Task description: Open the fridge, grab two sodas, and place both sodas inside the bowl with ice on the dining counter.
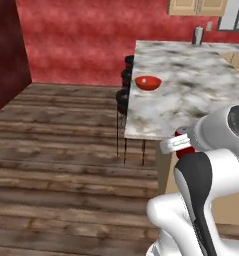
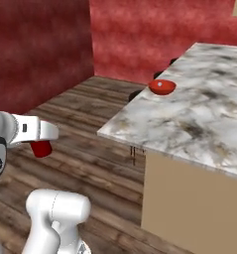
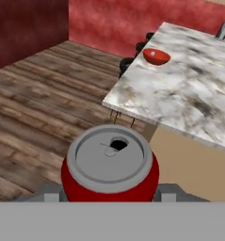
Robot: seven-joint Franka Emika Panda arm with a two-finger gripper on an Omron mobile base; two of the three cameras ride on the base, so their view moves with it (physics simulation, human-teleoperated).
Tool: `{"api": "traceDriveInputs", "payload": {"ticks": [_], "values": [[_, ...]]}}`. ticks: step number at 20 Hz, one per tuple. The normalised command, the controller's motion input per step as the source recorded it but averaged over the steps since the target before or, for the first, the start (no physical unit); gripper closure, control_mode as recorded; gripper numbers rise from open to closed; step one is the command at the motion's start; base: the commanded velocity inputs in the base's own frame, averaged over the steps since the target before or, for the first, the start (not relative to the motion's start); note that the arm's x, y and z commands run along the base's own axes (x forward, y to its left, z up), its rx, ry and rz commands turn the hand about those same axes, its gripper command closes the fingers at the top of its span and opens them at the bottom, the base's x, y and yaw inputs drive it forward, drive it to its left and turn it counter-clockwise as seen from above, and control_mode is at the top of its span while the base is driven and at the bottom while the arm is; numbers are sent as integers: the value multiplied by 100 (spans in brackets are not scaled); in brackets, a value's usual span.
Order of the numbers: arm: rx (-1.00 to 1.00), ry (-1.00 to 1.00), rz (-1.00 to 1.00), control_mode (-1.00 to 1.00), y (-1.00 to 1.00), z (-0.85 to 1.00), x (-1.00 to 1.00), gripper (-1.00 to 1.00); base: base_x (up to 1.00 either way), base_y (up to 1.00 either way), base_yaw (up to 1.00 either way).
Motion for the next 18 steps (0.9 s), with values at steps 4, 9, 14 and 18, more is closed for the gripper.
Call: {"api": "traceDriveInputs", "payload": {"ticks": [4, 9, 14, 18], "values": [[0, 0, 0, 100, 0, 0, 0, 100, 33, 87, -42], [0, 0, 0, 100, 0, 0, 0, 100, 36, 85, -43], [0, 0, 0, 100, 0, 0, 0, 100, 38, 85, -43], [0, 0, 0, 100, 0, 0, 0, 100, 38, 85, -43]]}}
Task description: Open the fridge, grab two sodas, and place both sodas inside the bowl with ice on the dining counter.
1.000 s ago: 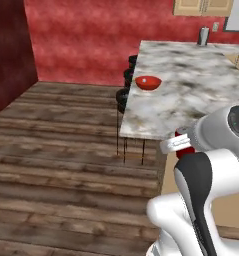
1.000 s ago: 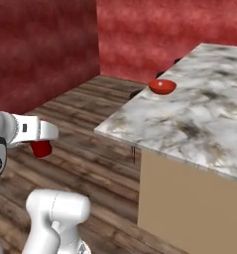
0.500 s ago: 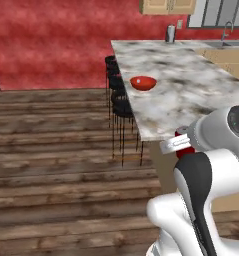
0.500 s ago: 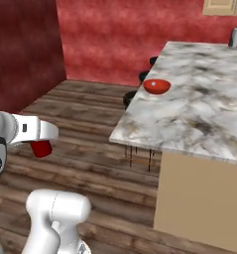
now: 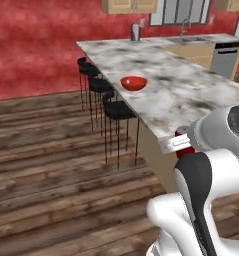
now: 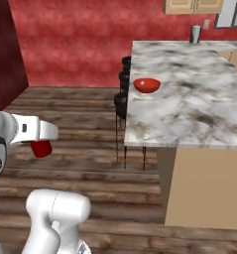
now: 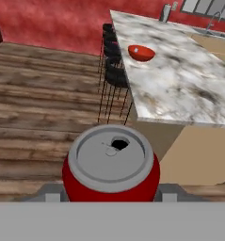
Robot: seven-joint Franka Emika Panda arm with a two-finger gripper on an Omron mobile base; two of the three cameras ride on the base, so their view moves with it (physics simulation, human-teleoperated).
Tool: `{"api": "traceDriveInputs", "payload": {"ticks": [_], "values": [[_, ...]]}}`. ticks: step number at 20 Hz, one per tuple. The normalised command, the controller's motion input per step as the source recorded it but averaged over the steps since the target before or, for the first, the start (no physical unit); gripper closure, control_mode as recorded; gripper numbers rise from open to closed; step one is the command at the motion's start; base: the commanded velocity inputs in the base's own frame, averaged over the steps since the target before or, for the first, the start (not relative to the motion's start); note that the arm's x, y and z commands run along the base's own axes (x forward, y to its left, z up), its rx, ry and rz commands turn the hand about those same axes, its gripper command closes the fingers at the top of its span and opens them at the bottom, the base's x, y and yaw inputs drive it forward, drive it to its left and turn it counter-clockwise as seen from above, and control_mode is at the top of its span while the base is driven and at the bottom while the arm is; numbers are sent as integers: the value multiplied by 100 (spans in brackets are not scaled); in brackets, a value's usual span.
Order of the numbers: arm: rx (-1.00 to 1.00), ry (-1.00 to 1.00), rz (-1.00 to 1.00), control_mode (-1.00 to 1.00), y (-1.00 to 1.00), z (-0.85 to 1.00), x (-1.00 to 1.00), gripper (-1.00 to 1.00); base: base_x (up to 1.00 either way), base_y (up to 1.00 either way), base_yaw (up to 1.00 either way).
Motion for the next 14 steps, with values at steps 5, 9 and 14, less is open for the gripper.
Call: {"api": "traceDriveInputs", "payload": {"ticks": [5, 9, 14], "values": [[0, 0, 0, 100, 0, 0, 0, 100, 43, 86, -42], [0, 0, 0, 100, 0, 0, 0, 100, 52, 87, -41], [0, 0, 0, 100, 0, 0, 0, 100, 55, 86, -41]]}}
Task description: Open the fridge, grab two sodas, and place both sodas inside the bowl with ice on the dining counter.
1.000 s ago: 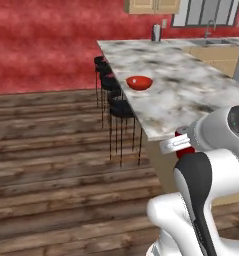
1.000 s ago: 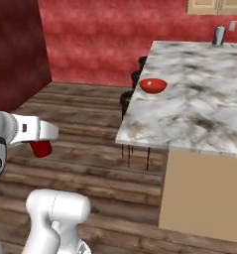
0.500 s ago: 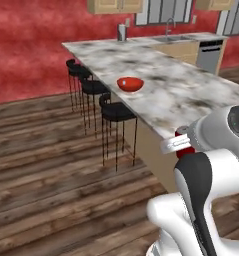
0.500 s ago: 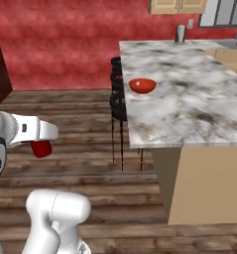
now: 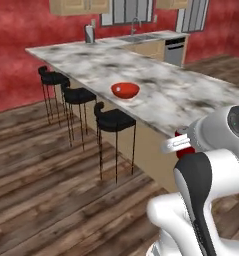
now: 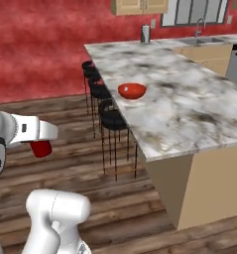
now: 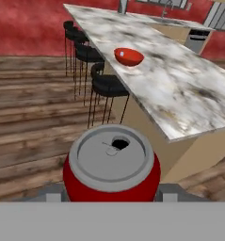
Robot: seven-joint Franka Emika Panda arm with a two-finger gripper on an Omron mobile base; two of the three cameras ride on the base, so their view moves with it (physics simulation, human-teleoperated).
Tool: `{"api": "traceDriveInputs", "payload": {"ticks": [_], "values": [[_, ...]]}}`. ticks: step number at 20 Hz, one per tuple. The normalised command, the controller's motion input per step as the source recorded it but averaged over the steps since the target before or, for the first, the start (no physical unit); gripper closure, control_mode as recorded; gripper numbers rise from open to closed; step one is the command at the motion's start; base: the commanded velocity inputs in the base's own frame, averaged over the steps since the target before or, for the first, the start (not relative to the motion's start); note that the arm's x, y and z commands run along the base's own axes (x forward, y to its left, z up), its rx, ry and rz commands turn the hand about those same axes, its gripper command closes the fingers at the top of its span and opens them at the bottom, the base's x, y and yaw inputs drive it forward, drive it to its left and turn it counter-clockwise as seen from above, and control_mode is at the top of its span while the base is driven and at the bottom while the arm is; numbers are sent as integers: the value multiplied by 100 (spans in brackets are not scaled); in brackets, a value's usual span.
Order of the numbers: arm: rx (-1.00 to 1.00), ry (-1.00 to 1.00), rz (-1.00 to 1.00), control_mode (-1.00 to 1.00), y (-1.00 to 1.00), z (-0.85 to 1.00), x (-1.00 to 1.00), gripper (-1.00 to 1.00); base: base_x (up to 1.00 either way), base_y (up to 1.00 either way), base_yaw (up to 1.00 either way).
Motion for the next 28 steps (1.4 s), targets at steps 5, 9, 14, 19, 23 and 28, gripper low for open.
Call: {"api": "traceDriveInputs", "payload": {"ticks": [5, 9, 14, 19, 23, 28], "values": [[0, 0, 0, 100, 0, 0, 0, 100, 59, 85, -41], [0, 0, 0, 100, 0, 0, 0, 100, 61, 84, -41], [0, 0, 0, 100, 0, 0, 0, 100, 57, 80, -43], [0, 0, 0, 100, 0, 0, 0, 100, 57, 78, -44], [0, 0, 0, 100, 0, 0, 0, 100, 47, 76, -45], [0, 0, 0, 100, 0, 0, 0, 100, 31, 64, -48]]}}
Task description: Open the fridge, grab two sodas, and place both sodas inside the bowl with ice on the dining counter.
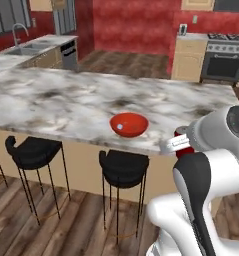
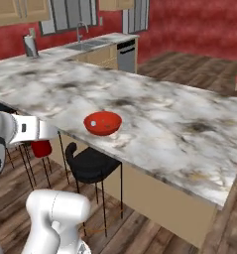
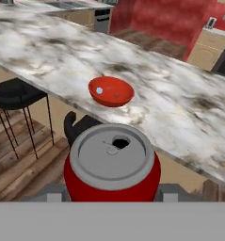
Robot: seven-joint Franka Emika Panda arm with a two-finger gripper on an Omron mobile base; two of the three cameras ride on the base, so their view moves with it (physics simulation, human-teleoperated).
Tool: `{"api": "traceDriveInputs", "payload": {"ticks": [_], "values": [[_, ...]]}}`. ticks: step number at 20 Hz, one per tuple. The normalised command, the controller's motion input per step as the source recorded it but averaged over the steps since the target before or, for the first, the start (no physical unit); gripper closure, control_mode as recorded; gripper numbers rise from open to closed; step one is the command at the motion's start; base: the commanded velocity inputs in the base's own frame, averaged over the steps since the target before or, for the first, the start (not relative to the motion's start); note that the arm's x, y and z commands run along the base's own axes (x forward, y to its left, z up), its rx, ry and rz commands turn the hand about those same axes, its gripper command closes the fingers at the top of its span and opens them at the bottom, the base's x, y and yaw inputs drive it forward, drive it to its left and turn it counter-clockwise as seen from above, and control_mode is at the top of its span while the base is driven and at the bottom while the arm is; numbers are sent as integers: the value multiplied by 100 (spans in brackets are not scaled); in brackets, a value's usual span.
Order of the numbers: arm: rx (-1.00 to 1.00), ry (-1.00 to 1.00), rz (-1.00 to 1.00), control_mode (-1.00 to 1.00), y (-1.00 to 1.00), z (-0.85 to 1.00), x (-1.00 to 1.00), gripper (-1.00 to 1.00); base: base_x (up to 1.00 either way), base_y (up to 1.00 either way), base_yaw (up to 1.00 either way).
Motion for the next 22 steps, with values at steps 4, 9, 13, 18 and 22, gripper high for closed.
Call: {"api": "traceDriveInputs", "payload": {"ticks": [4, 9, 13, 18, 22], "values": [[0, 0, 0, 100, 0, 0, 0, 100, 45, 48, -48], [0, 0, 0, 100, 0, 0, 0, 100, 37, 50, -47], [0, 0, 0, 100, 0, 0, 0, 100, 34, 62, -45], [0, 0, 0, 100, 0, 0, 0, 100, 49, 58, -41], [0, 0, 0, 100, 0, 0, 0, 100, 62, 31, -31]]}}
